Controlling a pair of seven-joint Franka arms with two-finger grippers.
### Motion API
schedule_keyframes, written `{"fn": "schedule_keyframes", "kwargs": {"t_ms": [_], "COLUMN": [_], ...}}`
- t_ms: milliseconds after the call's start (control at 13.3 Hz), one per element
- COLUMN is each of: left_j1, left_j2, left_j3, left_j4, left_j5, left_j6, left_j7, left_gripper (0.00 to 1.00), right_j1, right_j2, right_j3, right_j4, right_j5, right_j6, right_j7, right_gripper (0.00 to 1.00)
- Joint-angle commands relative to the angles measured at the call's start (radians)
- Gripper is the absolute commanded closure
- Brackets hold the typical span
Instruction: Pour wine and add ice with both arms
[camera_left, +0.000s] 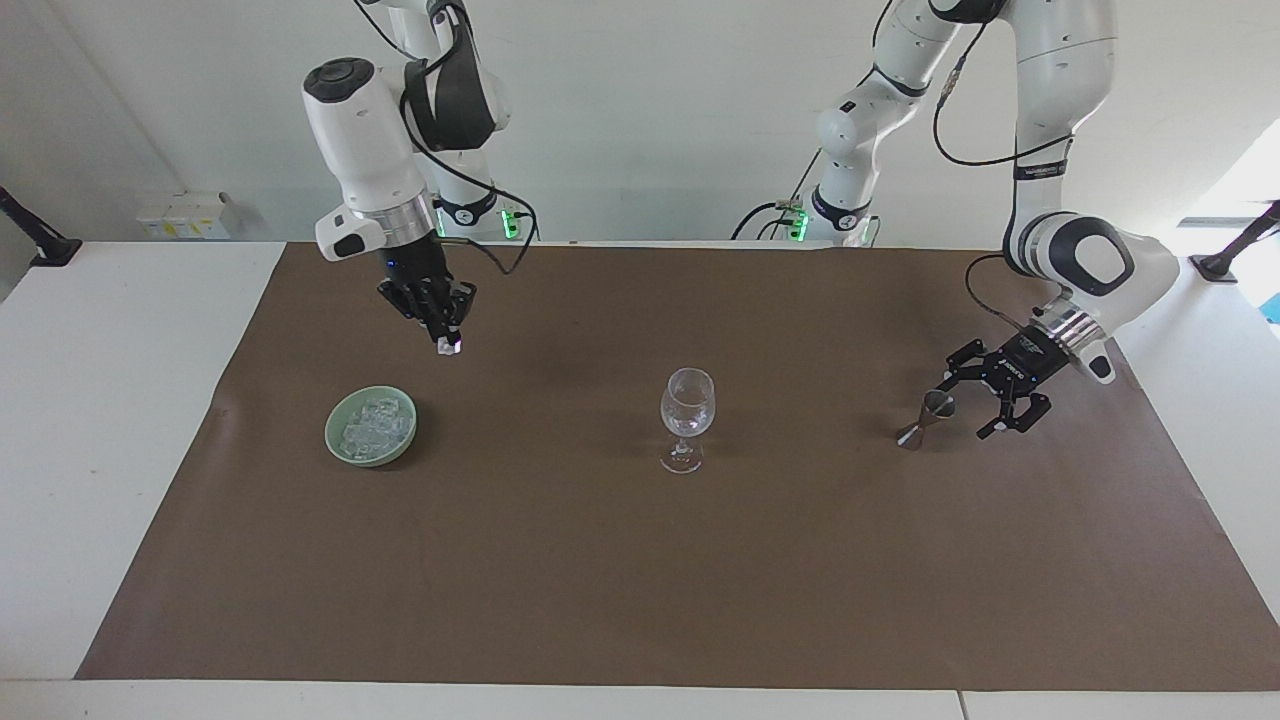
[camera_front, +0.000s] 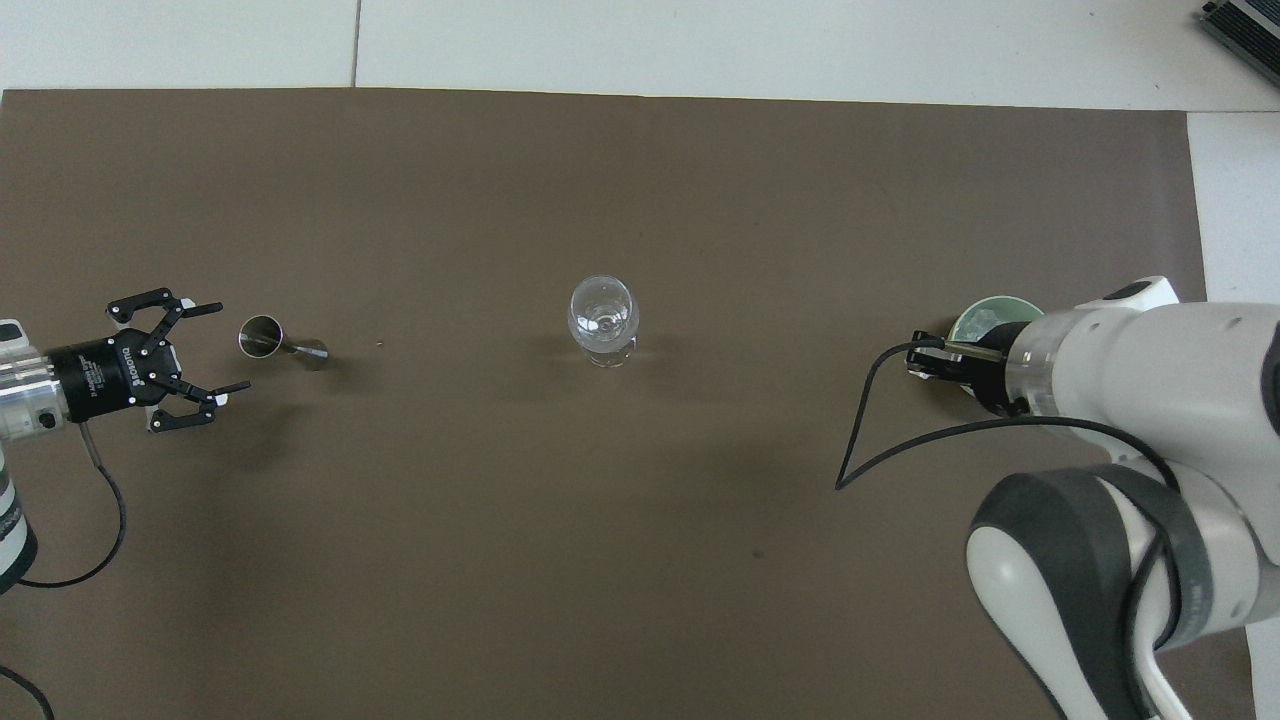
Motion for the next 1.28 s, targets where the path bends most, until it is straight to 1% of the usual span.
{"fn": "schedule_keyframes", "kwargs": {"t_ms": [0, 151, 301, 452, 527, 677, 978, 1129, 1204], "left_j1": [0.012, 0.012, 0.013, 0.013, 0.012, 0.012, 0.013, 0.012, 0.010], "left_j2": [-0.072, -0.104, -0.113, -0.142, -0.155, -0.172, -0.218, -0.230, -0.230], "left_j3": [-0.002, -0.002, -0.002, -0.002, -0.002, -0.004, 0.005, 0.004, 0.004], "left_j4": [0.018, 0.036, 0.062, 0.062, 0.062, 0.081, 0.094, 0.125, 0.149], "left_j5": [0.186, 0.313, 0.427, 0.470, 0.513, 0.613, 0.639, 0.718, 0.743], "left_j6": [-0.017, -0.019, -0.025, -0.027, -0.024, -0.028, -0.076, -0.114, -0.146], "left_j7": [-0.001, 0.008, 0.025, 0.117, 0.139, 0.166, 0.301, 0.334, 0.356], "left_gripper": [0.00, 0.00, 0.00, 0.00, 0.00, 0.00, 0.00, 0.00, 0.00], "right_j1": [0.105, 0.199, 0.256, 0.299, 0.322, 0.353, 0.357, 0.359, 0.368], "right_j2": [0.032, 0.075, 0.143, 0.211, 0.228, 0.257, 0.277, 0.300, 0.305], "right_j3": [-0.001, 0.002, 0.004, 0.004, 0.004, 0.004, 0.004, 0.004, 0.004], "right_j4": [0.014, 0.055, 0.136, 0.213, 0.226, 0.226, 0.226, 0.227, 0.226], "right_j5": [0.010, 0.031, 0.092, 0.097, 0.097, 0.097, 0.096, 0.096, 0.096], "right_j6": [0.138, 0.224, 0.276, 0.290, 0.297, 0.356, 0.373, 0.428, 0.433], "right_j7": [0.136, 0.246, 0.354, 0.396, 0.440, 0.494, 0.494, 0.495, 0.495], "right_gripper": [1.00, 1.00, 1.00, 1.00, 1.00, 1.00, 1.00, 1.00, 1.00]}}
